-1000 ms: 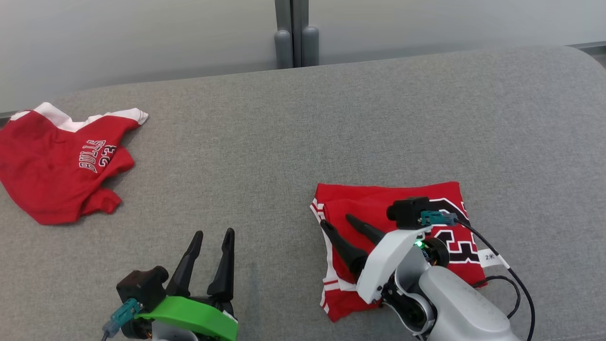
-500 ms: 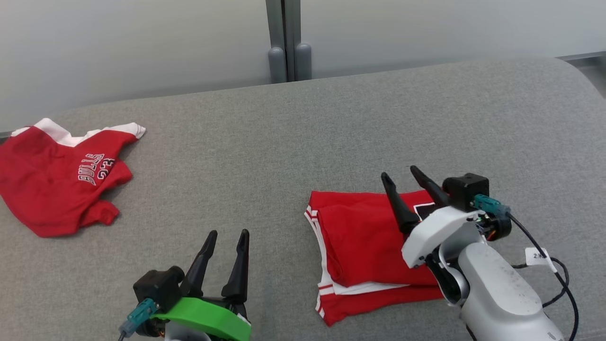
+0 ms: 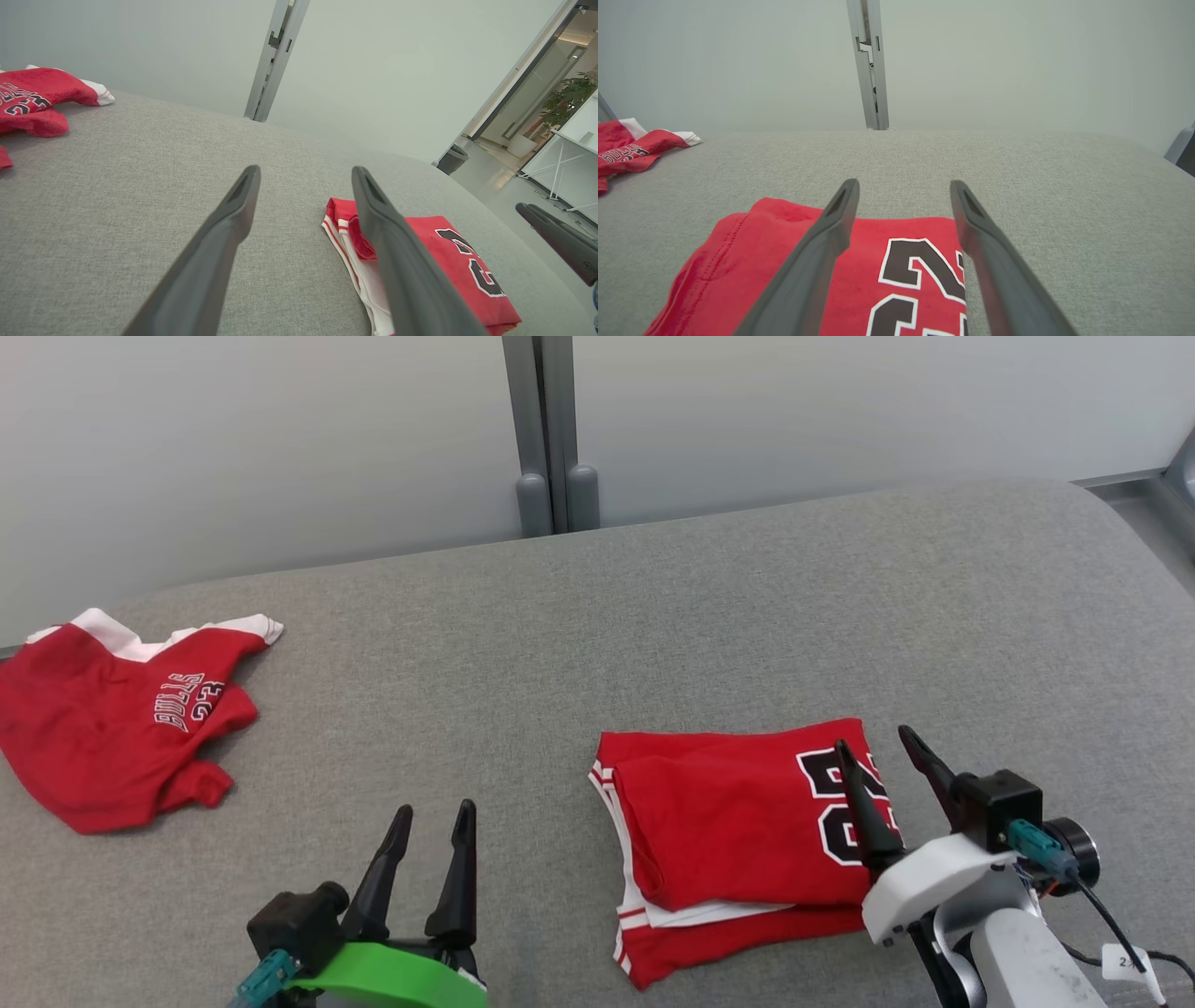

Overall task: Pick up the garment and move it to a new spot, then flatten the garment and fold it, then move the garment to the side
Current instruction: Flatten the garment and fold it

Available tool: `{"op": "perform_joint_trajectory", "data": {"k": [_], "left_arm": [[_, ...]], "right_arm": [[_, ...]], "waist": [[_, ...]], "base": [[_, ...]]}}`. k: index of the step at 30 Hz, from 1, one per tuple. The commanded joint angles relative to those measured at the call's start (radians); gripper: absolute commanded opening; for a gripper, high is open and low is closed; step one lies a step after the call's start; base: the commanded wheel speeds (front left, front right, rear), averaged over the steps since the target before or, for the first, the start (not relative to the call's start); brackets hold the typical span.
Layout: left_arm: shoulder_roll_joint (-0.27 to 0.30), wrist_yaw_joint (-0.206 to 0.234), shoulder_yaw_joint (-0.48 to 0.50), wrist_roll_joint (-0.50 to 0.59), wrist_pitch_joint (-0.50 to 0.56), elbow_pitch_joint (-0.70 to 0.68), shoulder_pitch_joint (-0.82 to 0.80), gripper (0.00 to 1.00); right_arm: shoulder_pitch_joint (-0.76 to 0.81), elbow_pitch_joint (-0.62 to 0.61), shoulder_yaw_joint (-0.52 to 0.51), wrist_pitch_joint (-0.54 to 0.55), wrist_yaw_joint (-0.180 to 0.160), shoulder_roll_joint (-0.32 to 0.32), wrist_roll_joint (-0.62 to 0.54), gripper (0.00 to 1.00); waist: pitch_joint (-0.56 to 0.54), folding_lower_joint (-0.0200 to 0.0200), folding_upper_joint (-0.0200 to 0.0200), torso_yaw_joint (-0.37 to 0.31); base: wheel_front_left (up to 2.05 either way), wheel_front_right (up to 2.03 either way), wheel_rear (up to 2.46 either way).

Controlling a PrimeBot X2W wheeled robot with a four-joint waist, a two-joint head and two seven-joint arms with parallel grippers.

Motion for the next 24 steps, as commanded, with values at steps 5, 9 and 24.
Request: {"op": "perform_joint_trajectory", "data": {"k": [5, 9, 24], "left_arm": [[-0.015, -0.003, 0.066, 0.035, -0.001, -0.029, 0.065, 1.0], [-0.02, 0.008, 0.106, 0.061, -0.001, -0.044, 0.106, 1.0], [-0.024, 0.026, 0.17, 0.103, -0.001, -0.069, 0.17, 1.0]], "right_arm": [[0.092, -0.06, -0.024, -0.013, -0.001, 0.004, 0.001, 1.0], [0.125, -0.072, -0.019, -0.018, -0.001, 0.003, 0.022, 1.0], [0.114, -0.057, -0.022, -0.033, -0.001, 0.003, 0.014, 1.0]], "waist": [[-0.009, 0.0, 0.0, -0.006], [-0.012, 0.0, 0.0, -0.008], [-0.015, 0.0, 0.0, -0.002]], "base": [[0.0, 0.0, 0.0], [0.0, 0.0, 0.0], [0.0, 0.0, 0.0]]}}
